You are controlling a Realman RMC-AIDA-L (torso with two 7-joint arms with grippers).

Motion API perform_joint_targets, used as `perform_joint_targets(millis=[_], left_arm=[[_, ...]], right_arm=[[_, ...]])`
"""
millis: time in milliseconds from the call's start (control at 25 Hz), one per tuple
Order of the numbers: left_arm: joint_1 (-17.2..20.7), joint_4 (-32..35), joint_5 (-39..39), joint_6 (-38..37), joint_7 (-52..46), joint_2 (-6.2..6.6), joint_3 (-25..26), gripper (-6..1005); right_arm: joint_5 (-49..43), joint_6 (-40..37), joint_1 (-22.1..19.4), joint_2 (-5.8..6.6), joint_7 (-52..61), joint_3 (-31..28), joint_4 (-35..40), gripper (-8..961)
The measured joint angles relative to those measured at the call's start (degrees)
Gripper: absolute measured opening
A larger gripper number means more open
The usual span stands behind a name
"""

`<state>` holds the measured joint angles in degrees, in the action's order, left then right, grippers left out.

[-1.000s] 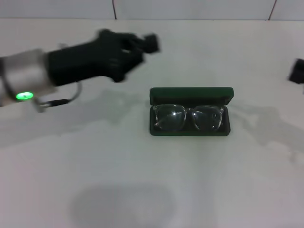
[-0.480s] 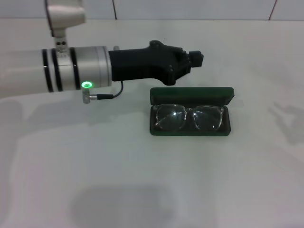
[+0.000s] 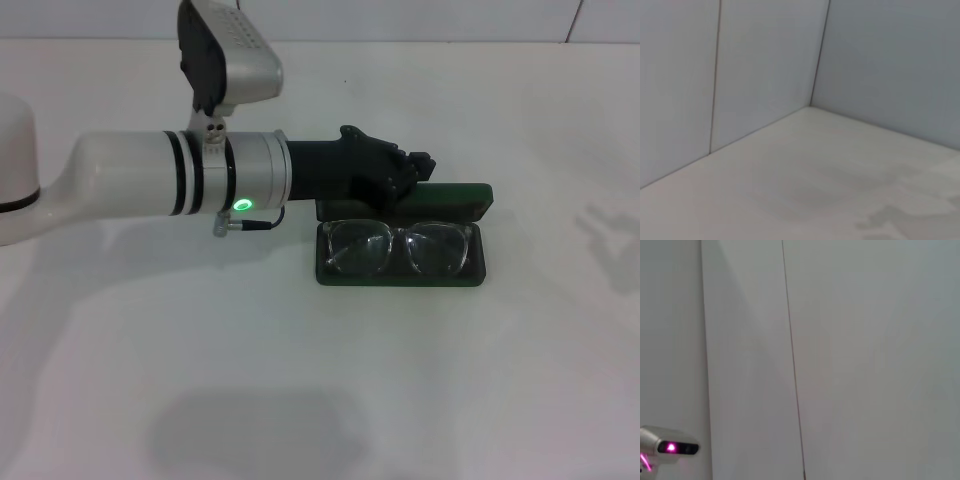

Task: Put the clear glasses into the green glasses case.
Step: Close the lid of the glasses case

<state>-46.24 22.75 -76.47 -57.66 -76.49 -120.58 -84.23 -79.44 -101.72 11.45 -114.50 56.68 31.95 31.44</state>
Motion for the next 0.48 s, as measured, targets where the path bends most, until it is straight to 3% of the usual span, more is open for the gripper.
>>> perform_joint_targets(millis=[480], left_arm=[[0.4,0.2,2.2,1.4,0.3,0.08,-2.3,55]], right_arm=[[-0.1,0.0,0.4,-0.03,0.0,0.0,-0.2,165]])
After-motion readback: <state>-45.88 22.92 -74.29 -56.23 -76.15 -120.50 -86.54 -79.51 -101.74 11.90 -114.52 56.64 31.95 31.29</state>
